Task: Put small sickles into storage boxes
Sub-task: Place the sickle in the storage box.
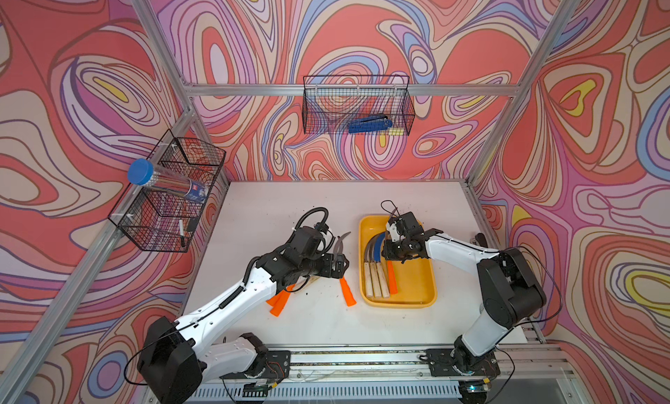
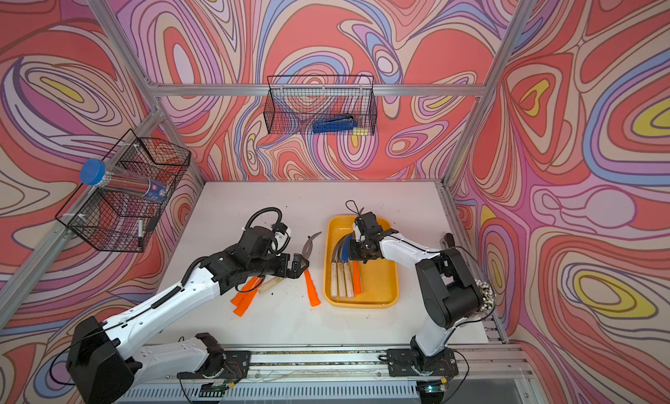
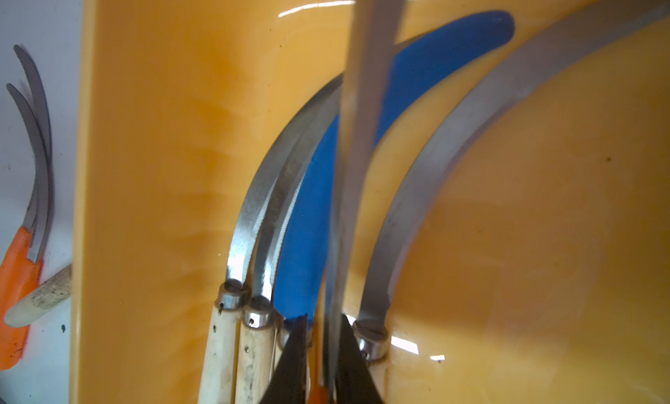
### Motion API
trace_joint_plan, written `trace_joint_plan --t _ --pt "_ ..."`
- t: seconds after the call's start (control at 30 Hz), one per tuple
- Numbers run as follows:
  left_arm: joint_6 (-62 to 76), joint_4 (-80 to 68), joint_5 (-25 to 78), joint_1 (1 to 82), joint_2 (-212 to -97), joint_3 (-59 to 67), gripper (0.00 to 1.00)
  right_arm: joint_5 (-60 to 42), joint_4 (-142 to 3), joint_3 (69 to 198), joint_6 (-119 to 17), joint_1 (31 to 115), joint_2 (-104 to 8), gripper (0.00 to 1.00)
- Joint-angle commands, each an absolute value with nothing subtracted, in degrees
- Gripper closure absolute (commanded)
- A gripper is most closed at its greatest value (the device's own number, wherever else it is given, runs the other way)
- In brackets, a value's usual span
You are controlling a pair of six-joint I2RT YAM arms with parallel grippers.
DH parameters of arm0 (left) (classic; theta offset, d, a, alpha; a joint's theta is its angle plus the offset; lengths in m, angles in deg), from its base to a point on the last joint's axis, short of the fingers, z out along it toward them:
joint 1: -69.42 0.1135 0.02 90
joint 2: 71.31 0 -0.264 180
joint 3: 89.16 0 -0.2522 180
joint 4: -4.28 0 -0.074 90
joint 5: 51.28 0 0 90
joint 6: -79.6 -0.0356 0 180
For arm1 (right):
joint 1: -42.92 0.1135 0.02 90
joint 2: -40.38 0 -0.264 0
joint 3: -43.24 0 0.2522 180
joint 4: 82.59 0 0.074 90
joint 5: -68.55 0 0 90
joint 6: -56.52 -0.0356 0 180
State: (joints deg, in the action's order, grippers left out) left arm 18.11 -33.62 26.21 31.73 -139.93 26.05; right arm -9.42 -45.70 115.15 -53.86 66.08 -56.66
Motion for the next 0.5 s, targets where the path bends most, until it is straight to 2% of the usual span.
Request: trace_joint_plan --t 0.0,0.03,0.17,0.23,0.47 --pt "17.4 -32.7 23.4 31.6 -140.7 26.4 0.0 -10.4 -46.3 116.8 -53.0 65.9 -57.1 0.71" --pt "17.3 -33.0 23.3 31.6 -140.9 26.3 0.0 -10.3 -46.4 116.8 -53.1 65.8 -56.8 0.65" --pt "17.0 -36.0 23.7 31.6 -142.3 25.3 0.0 -10.4 -46.1 116.4 -53.3 65.8 -55.2 0.33" --pt "16.6 -37.0 24.2 31.5 -142.8 25.3 0.0 -10.3 -45.8 116.2 -53.6 65.9 -54.2 0.28" --pt "14.3 -43.7 31.1 31.6 -143.9 23.5 0.0 -8.6 -45.3 115.1 -55.2 65.9 -49.9 0.17"
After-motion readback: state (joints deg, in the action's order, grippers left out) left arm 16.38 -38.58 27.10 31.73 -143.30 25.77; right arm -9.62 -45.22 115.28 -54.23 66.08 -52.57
